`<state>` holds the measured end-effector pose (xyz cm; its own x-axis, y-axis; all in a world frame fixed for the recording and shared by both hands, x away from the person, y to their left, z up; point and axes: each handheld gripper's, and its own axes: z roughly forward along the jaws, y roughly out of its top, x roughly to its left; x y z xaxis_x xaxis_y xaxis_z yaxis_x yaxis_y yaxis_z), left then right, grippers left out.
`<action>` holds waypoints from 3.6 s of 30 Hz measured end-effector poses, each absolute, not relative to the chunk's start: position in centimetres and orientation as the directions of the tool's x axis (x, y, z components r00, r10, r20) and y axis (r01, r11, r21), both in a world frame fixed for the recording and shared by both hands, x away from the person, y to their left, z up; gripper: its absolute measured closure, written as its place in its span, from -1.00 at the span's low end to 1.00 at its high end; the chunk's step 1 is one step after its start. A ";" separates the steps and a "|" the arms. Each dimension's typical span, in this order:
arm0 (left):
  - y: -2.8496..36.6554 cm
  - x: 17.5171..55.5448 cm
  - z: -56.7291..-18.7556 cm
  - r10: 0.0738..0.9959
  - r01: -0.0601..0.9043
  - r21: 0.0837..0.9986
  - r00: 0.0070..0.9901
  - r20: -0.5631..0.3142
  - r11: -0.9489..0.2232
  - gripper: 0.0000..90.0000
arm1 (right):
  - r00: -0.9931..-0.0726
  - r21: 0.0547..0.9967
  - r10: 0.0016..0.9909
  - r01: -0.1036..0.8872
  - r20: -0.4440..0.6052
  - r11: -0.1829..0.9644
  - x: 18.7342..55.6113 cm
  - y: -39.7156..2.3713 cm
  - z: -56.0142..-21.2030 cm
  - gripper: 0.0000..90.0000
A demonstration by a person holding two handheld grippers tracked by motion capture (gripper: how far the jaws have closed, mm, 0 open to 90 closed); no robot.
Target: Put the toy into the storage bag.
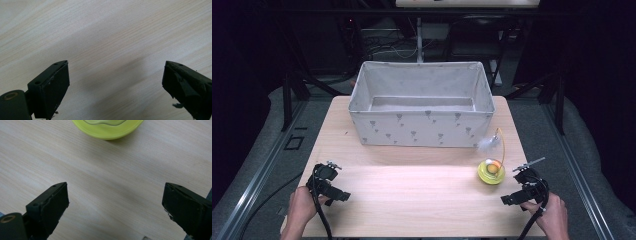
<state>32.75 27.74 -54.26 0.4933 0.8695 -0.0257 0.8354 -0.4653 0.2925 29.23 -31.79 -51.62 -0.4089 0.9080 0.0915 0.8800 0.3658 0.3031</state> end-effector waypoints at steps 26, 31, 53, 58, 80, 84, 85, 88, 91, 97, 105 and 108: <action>27.4 32.2 -54.4 0.855 0.824 0.273 0.518 -0.012 -0.496 -0.91 | -0.439 0.287 0.897 0.868 0.062 0.405 29.0 -30.1 -48.5 -0.91; 27.4 32.3 -54.5 0.854 0.825 0.271 0.519 -0.015 -0.496 -0.91 | -0.450 0.283 0.891 0.863 0.054 0.418 29.6 -29.9 -47.6 -0.93; 27.2 32.4 -54.6 0.852 0.824 0.273 0.524 -0.029 -0.497 -0.92 | -0.521 0.352 0.851 0.809 0.061 0.470 33.2 -27.7 -42.1 -1.00; 27.2 32.4 -54.6 0.851 0.824 0.272 0.524 -0.030 -0.498 -0.93 | -0.534 0.342 0.845 0.801 0.035 0.492 34.4 -27.3 -41.3 -0.88; 27.1 32.3 -54.8 0.846 0.824 0.251 0.532 -0.030 -0.509 -0.90 | -0.582 0.231 0.813 0.794 0.023 0.562 37.2 -25.8 -40.1 0.51; 27.1 32.3 -54.8 0.847 0.825 0.251 0.530 -0.030 -0.507 -0.90 | -0.585 0.203 0.810 0.798 0.036 0.567 37.3 -25.8 -40.2 0.58; 27.1 32.3 -54.8 0.848 0.825 0.251 0.529 -0.030 -0.506 -0.90 | -0.585 0.198 0.810 0.799 0.034 0.568 37.3 -25.8 -40.3 0.61; 27.1 32.3 -54.8 0.846 0.824 0.251 0.532 -0.030 -0.508 -0.90 | -0.589 0.188 0.808 0.797 0.028 0.575 37.4 -25.7 -40.3 0.72; 27.1 32.3 -54.8 0.847 0.825 0.251 0.531 -0.031 -0.507 -0.90 | -0.589 0.172 0.808 0.798 0.019 0.578 37.4 -25.5 -40.2 0.87; 27.1 32.4 -54.8 0.849 0.826 0.255 0.527 -0.035 -0.502 -0.89 | -0.598 0.170 0.801 0.790 0.008 0.589 37.4 -25.3 -40.0 0.95; 27.2 32.4 -54.8 0.849 0.827 0.253 0.528 -0.040 -0.502 -0.90 | -0.611 0.169 0.792 0.781 0.006 0.601 37.5 -25.3 -39.7 0.96; 27.2 32.4 -54.8 0.848 0.825 0.258 0.529 -0.040 -0.502 -0.90 | -0.614 0.174 0.789 0.779 0.014 0.603 37.4 -25.3 -39.5 0.96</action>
<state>32.41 27.18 -54.77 0.5287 0.8479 -0.0396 0.8251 -0.5024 0.2583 37.41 -25.25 -39.51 -0.6141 0.7891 0.0140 0.7786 0.6029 0.1741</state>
